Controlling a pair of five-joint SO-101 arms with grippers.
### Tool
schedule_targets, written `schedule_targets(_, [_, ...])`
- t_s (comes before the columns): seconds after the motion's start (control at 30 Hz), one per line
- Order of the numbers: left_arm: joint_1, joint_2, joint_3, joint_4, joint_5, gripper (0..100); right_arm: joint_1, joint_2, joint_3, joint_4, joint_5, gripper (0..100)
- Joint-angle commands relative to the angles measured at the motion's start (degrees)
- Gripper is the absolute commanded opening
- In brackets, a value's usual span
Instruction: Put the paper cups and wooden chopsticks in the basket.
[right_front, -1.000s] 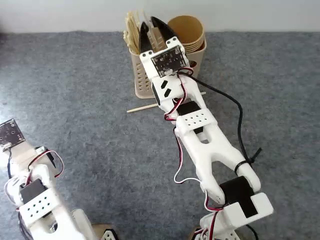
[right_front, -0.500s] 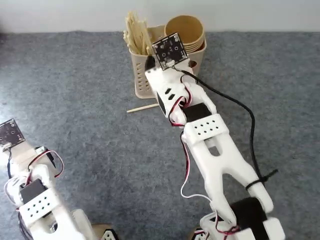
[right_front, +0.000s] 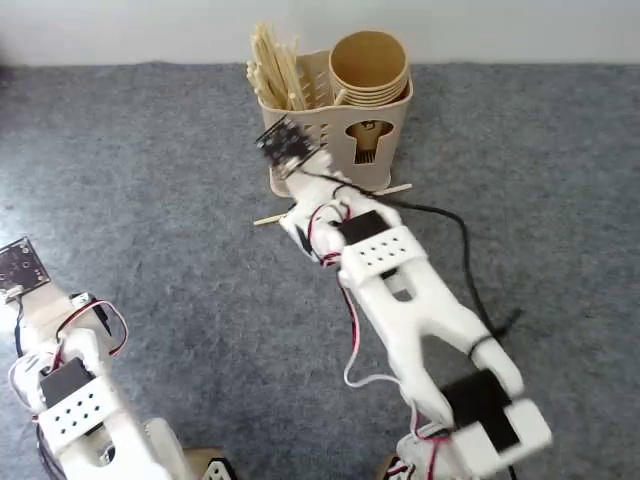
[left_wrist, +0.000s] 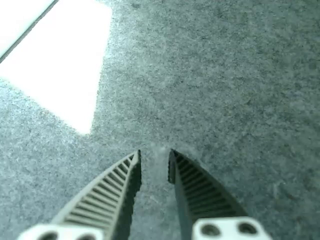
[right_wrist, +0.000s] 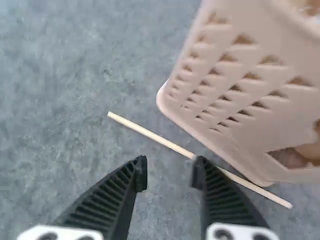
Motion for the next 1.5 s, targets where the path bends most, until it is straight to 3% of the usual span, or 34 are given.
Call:
schedule_targets(0.0, [0.26,-0.7,-2.51,-1.23,-0.53,9,-2.68,7.52,-1.58,-7.78,2.73,31.3])
schedule_targets(0.23, [0.35,-0.7,-2.51,-1.23,-0.53,9,-3.74,26.51,-16.53,-7.78,3.96,26.7])
schedule_targets(0.53, [0.35,-0.7,-2.51,-1.23,-0.53,9,-2.24,39.52,-39.12,8.92,3.78,26.2])
schedule_targets(1.17, [1.49,-0.97,-1.98,-1.23,-0.62,9,-1.01,42.95,-41.58,11.3,3.78,25.8])
schedule_targets(1.23, [1.49,-0.97,-1.98,-1.23,-0.62,9,-0.92,43.03,-42.64,13.67,3.78,22.4])
schedule_targets(1.4, [1.49,-0.97,-1.98,-1.23,-0.62,9,-1.1,43.56,-46.33,21.76,4.13,3.0])
schedule_targets(1.47, [1.49,-0.97,-1.98,-1.23,-0.62,9,-1.1,43.47,-46.33,22.81,4.13,0.9])
